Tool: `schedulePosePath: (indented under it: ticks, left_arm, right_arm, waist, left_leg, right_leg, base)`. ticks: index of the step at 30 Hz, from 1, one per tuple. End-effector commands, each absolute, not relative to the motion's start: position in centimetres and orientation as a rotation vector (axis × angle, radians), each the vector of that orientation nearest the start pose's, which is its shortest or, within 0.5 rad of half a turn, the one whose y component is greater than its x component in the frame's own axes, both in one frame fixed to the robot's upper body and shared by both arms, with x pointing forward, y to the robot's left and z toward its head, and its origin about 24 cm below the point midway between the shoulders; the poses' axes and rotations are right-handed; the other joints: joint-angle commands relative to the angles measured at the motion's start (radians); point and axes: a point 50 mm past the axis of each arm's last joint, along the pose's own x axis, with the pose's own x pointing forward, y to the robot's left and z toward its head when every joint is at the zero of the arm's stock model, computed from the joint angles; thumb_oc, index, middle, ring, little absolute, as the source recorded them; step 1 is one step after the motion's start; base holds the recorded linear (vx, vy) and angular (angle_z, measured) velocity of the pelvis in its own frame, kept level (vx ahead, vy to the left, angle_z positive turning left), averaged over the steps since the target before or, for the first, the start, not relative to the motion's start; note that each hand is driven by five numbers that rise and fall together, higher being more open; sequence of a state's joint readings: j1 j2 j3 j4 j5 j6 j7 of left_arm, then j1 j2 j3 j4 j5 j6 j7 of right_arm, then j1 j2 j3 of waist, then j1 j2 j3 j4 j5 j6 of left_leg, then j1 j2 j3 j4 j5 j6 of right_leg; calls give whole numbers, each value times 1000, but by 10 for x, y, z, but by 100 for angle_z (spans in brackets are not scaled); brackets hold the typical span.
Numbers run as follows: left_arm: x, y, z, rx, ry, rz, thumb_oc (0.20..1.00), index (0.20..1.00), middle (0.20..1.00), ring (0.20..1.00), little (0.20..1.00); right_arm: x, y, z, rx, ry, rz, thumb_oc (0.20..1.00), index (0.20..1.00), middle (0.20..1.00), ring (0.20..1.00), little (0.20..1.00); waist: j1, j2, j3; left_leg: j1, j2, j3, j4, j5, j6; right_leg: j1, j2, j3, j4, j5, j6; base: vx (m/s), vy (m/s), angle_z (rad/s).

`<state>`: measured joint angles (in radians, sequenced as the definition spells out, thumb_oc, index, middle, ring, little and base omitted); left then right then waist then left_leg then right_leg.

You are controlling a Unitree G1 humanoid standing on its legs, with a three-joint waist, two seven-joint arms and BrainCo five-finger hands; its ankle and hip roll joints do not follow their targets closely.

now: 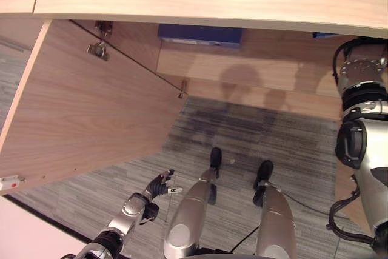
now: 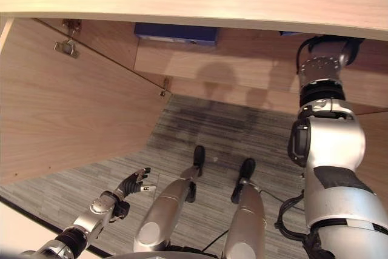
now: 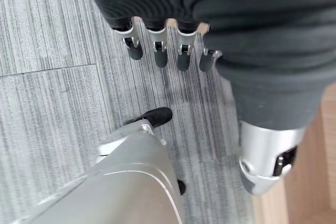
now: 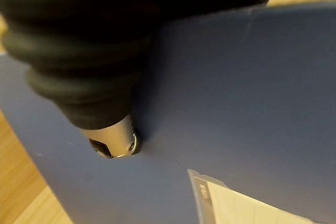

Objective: Put the empty folder in the office cabinet

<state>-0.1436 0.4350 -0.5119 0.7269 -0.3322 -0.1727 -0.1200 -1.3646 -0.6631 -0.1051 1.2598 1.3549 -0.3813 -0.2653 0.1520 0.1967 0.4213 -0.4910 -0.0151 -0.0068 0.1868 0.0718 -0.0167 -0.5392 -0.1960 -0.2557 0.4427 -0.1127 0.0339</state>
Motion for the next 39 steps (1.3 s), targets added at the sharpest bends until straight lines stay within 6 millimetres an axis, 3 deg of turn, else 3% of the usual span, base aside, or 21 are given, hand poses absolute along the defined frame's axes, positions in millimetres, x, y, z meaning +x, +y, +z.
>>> schedulePosePath:
  ticks: [1,4,5,9,14,29,39]
  left_arm:
    - [216,217,-76,264,567,-283,1000,1000,1000,1000,1000]
    - [217,222,-74,262,561,-267,1000,1000,1000,1000,1000]
    - [218,226,-72,262,560,-250,1000,1000,1000,1000,1000]
    - [223,228,-67,275,535,-248,1000,1000,1000,1000,1000]
    - [224,228,-64,319,525,-280,1000,1000,1000,1000,1000]
    - [230,228,-53,316,470,-279,1000,1000,1000,1000,1000]
    - [230,218,-50,323,451,-348,1000,1000,1000,1000,1000]
  right_arm:
    - [359,-340,348,940,-784,-550,200,200,200,200,200]
    - [355,-341,358,891,-793,-551,200,200,200,200,200]
    - [356,-339,362,893,-798,-540,200,200,200,200,200]
    - [350,-331,389,928,-867,-490,200,200,200,200,200]
    - [343,-330,405,974,-919,-472,200,200,200,200,200]
    - [359,-316,387,1041,-847,-456,200,200,200,200,200]
    - [357,-324,383,1070,-842,-480,200,200,200,200,200]
  waist:
    - [5,-27,-62]
    - [7,-28,-57]
    - [6,-30,-54]
    - [1,-37,-47]
    - [6,-26,-56]
    - [29,26,-84]
    - [42,65,-91]
  left_leg:
    - [-74,34,18,225,-193,-40]
    - [-130,39,11,308,-219,-36]
    - [-147,40,-5,358,-271,-38]
    - [-290,43,-27,534,-341,-33]
    - [-387,34,-47,612,-368,-28]
    - [-469,2,-42,549,-321,-24]
    - [-471,-22,-39,468,-275,-27]
  right_leg:
    - [-9,8,46,71,-94,85]
    - [-60,0,48,147,-126,80]
    - [-83,1,60,206,-178,85]
    - [-225,-17,68,379,-244,72]
    - [-326,-29,65,474,-285,70]
    - [-424,-49,85,475,-267,80]
    - [-432,-70,94,445,-251,94]
  base:
    - [0,0,0]
    - [26,-33,2]
    - [85,-81,4]
    - [-14,-72,11]
    - [-20,-45,10]
    - [-8,5,2]
    - [12,24,7]
